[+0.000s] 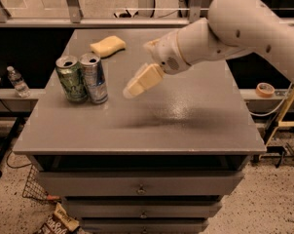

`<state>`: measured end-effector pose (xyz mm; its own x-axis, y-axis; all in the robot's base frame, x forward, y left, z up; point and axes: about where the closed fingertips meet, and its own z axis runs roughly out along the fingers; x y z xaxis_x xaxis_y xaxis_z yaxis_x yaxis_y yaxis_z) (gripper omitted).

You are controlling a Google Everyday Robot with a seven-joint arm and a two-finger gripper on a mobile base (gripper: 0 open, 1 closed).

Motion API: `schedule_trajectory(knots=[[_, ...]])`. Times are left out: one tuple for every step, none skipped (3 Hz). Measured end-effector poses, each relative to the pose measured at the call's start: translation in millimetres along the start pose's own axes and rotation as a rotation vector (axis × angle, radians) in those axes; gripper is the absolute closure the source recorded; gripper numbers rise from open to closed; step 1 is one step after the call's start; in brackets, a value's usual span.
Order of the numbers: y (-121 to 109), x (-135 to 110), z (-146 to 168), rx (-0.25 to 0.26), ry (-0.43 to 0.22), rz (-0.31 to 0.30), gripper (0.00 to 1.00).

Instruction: Move redbull can near green can

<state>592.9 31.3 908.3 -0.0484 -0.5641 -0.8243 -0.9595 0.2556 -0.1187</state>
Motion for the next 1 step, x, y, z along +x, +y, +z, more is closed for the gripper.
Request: schedule_trajectory(knots=[[-9.2, 18.6, -22.4, 0.041, 0.008, 0.031, 0.00]])
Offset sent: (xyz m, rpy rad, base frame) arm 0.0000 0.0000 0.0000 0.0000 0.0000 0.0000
